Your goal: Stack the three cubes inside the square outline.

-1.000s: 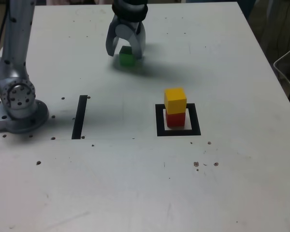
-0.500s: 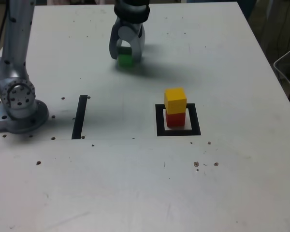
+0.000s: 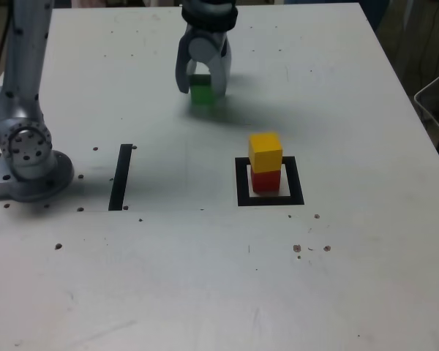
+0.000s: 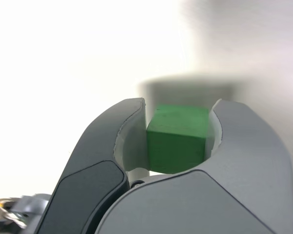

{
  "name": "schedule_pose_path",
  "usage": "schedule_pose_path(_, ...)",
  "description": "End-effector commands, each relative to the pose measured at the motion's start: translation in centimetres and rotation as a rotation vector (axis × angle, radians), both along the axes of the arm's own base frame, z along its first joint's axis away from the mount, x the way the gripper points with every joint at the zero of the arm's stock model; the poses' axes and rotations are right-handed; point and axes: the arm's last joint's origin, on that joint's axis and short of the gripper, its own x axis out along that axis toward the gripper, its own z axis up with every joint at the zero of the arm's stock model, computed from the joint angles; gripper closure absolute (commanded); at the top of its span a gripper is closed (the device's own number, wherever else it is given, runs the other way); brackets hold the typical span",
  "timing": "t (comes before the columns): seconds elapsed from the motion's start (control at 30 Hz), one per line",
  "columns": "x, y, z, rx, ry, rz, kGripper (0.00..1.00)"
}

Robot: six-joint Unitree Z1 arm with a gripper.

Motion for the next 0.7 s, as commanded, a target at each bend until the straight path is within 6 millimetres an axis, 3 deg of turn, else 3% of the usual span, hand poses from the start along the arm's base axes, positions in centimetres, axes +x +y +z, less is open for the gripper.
schedule_pose_path(0.0, 0.1, -0.9, 1.4, 0.017, -0.027, 0.002, 0.86)
schedule_pose_path(0.33, 0.9, -4.1, 6.4, 0.043, -0.061, 0.078, 0.86)
schedule_pose_path(0.5, 1.3, -7.2, 8.7, 0.083, -0.073, 0.092, 0.86)
schedule_pose_path(0.67, 2.0, -9.9, 9.6, 0.084, -0.087, 0.099, 0.86)
